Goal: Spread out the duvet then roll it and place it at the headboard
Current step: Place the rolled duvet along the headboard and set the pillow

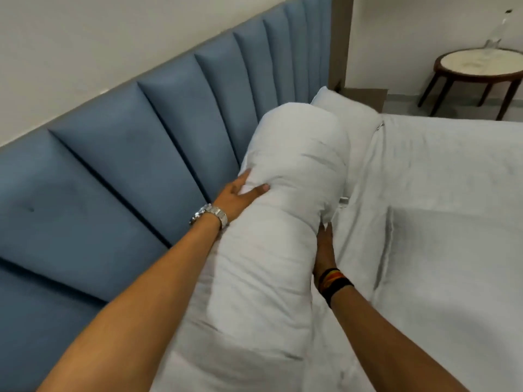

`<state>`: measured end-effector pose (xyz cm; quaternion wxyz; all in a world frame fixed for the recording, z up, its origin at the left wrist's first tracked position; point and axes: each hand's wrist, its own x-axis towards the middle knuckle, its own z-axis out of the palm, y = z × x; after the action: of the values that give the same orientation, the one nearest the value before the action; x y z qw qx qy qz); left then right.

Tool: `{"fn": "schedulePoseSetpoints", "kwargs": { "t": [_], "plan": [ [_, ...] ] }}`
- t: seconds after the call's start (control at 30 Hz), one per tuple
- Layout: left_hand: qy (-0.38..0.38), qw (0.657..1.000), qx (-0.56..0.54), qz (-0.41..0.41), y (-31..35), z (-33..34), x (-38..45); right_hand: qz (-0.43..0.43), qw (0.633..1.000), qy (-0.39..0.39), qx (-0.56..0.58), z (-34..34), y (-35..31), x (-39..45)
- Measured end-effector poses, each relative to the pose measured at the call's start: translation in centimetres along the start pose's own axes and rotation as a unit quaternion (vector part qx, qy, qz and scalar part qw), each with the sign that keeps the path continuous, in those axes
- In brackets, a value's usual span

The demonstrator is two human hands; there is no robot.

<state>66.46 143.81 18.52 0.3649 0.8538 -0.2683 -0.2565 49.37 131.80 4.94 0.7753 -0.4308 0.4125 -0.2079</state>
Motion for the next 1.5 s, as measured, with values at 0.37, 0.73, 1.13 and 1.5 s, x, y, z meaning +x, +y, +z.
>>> {"fn": "schedulePoseSetpoints", "kwargs": {
  "t": [0.37,0.73,1.13,1.5],
  "plan": [
    [0.143,0.943,0.293,0.069,-21.5,7.5,-1.4,-0.234,0.724,0.053,-0.647,14.3,-0.2,14.9],
    [0.127,0.945,0.299,0.044,-30.0,16.5,7.9,-0.198,0.639,0.076,-0.739,10.5,11.8,27.2],
    [0.084,0.955,0.284,-0.026,-20.9,12.2,-0.3,-0.215,0.764,-0.045,-0.607,3.0,4.5,11.4],
    [-0.133,0.968,0.205,0.048,-6.5,35.8,-13.8,-0.036,0.819,0.311,-0.481,-35.8,5.7,-11.3]
  ]
}}
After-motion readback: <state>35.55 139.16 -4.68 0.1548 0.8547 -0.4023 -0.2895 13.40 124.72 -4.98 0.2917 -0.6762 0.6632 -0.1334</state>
